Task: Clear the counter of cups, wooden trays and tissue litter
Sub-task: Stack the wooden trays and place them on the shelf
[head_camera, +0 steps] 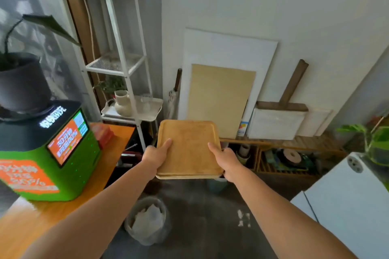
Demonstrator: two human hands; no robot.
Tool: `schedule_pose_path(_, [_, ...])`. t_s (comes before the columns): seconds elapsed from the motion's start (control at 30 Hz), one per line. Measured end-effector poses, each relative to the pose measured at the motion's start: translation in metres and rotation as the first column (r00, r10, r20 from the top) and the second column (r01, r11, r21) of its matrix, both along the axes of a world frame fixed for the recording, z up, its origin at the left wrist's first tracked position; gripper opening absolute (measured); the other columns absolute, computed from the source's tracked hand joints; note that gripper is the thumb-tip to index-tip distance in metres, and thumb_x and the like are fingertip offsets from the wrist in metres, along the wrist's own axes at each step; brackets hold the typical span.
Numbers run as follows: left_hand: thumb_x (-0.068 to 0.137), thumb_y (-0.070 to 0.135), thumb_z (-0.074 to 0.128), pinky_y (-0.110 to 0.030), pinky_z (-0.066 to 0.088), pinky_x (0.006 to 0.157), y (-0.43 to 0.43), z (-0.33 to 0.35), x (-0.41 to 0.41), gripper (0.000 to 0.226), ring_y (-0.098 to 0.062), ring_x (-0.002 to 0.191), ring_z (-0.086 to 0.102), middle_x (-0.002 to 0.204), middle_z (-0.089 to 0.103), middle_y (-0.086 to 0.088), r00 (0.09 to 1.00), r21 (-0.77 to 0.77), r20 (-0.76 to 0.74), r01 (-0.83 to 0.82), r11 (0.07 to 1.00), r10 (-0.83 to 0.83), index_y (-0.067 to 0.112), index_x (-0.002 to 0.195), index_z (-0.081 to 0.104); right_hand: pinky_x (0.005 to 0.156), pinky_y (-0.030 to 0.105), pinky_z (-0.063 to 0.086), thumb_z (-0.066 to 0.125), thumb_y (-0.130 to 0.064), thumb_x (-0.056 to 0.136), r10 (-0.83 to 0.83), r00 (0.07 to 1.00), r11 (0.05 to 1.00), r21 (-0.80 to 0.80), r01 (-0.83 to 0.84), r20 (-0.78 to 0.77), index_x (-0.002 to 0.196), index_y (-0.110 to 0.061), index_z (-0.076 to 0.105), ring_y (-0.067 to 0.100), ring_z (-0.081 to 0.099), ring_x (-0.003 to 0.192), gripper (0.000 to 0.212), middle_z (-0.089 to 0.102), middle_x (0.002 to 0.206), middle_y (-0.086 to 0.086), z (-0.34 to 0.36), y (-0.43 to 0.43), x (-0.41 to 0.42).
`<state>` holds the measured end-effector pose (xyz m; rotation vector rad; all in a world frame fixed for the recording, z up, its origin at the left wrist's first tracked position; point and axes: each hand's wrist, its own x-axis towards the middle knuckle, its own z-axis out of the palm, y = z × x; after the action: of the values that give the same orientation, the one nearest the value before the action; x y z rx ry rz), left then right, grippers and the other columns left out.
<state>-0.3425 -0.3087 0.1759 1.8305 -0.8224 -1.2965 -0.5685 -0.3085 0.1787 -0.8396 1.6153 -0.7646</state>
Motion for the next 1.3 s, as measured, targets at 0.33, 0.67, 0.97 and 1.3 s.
schedule_pose_path(0.33, [0.082, 0.063, 0.064, -0.038, 0.043, 0.08, -0.139, 0.023, 0.035, 0.078, -0.024, 0.084, 0.057, 0.095, 0.059, -0.003, 0.999, -0.049, 0.039, -0.01, 0.999, 0.011, 0.005, 0.133, 0.049, 0.104, 0.053, 0.043, 0.063, -0.059, 0.086, 0.003, 1.0, 0.998, -0.061, -0.003, 0.002, 0.133, -0.007, 0.047, 0.032, 0.054, 0.117, 0.072, 0.057, 0.13, 0.011, 0.014, -0.144, 0.037])
schedule_pose_path(0.67, [0.081, 0.06, 0.069, -0.04, 0.049, 0.086, -0.273, 0.021, 0.063, 0.08, -0.03, 0.099, 0.059, 0.109, 0.06, -0.01, 0.988, -0.071, -0.024, -0.156, 0.985, 0.155, 0.002, 0.132, 0.05, 0.1, 0.051, 0.047, 0.062, -0.06, 0.087, 0.142, 0.99, 0.988, -0.057, -0.142, -0.019, 0.126, -0.007, 0.05, 0.032, 0.057, 0.115, 0.067, 0.059, 0.126, 0.01, 0.017, -0.31, 0.068])
schedule_pose_path(0.97, [0.084, 0.058, 0.066, -0.036, 0.047, 0.08, -0.452, 0.035, 0.094, 0.068, -0.023, 0.085, 0.059, 0.095, 0.063, -0.005, 0.933, -0.107, 0.025, -0.354, 0.929, 0.359, 0.003, 0.124, 0.058, 0.097, 0.045, 0.051, 0.063, -0.063, 0.085, 0.348, 0.936, 0.927, -0.125, -0.352, -0.059, 0.131, -0.003, 0.05, 0.031, 0.06, 0.114, 0.077, 0.06, 0.129, 0.013, 0.037, -0.533, 0.114])
schedule_pose_path(1.3, [0.085, 0.061, 0.063, -0.04, 0.048, 0.096, -0.562, 0.063, 0.155, 0.081, -0.035, 0.112, 0.057, 0.127, 0.058, -0.019, 0.704, -0.077, 0.016, -0.707, 0.703, 0.71, -0.003, 0.133, 0.049, 0.104, 0.048, 0.047, 0.069, -0.051, 0.087, 0.669, 0.743, 0.736, -0.132, -0.664, -0.011, 0.136, 0.0, 0.047, 0.033, 0.058, 0.12, 0.074, 0.058, 0.134, 0.016, 0.082, -0.712, 0.224])
